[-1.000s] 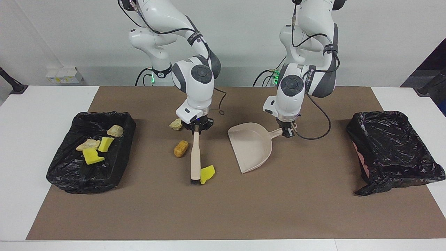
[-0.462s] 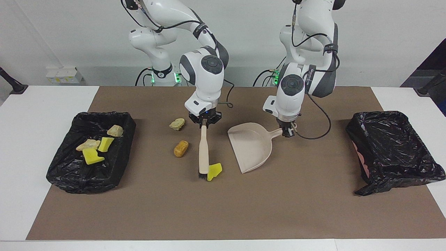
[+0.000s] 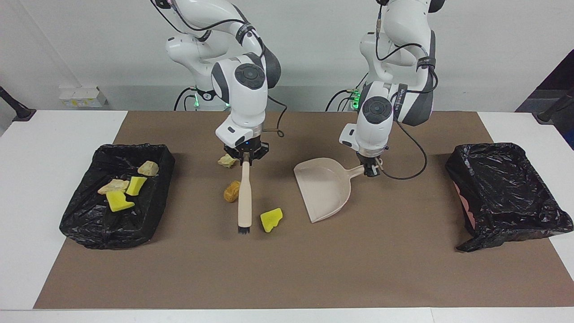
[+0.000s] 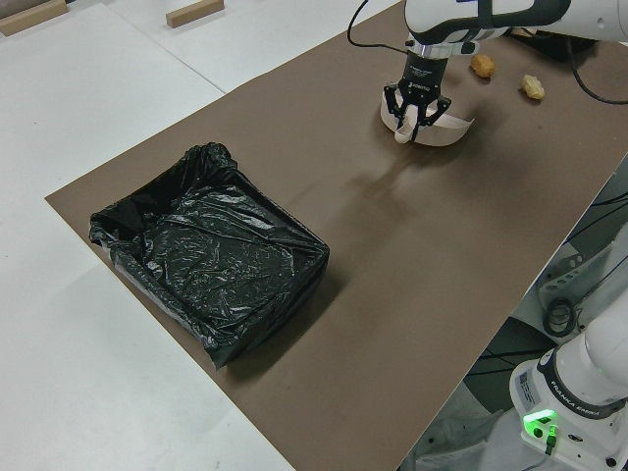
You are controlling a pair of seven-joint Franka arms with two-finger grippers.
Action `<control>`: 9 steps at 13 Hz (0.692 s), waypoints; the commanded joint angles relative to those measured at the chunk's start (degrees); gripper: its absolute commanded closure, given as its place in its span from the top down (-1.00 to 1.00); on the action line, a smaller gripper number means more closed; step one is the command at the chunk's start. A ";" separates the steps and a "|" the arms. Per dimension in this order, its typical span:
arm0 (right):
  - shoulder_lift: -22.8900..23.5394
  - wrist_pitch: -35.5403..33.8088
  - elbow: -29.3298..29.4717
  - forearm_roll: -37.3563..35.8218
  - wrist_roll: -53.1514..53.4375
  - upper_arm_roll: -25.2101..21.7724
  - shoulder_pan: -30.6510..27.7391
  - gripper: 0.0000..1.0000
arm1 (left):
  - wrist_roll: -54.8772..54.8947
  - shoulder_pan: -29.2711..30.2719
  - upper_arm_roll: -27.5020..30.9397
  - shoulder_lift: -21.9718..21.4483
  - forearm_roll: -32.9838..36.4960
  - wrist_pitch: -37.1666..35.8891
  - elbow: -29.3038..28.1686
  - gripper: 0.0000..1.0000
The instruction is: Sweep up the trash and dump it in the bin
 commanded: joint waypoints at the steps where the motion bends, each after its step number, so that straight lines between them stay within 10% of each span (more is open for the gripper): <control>1: -5.28 0.88 -8.40 0.54 -1.42 0.53 -3.64 -1.00 | -0.52 0.09 0.20 -1.91 0.83 1.10 -2.59 -1.00; 9: -6.62 7.98 -18.01 5.00 -1.15 0.62 -4.10 -1.00 | -0.52 0.00 0.20 -1.91 0.83 1.10 -2.59 -1.00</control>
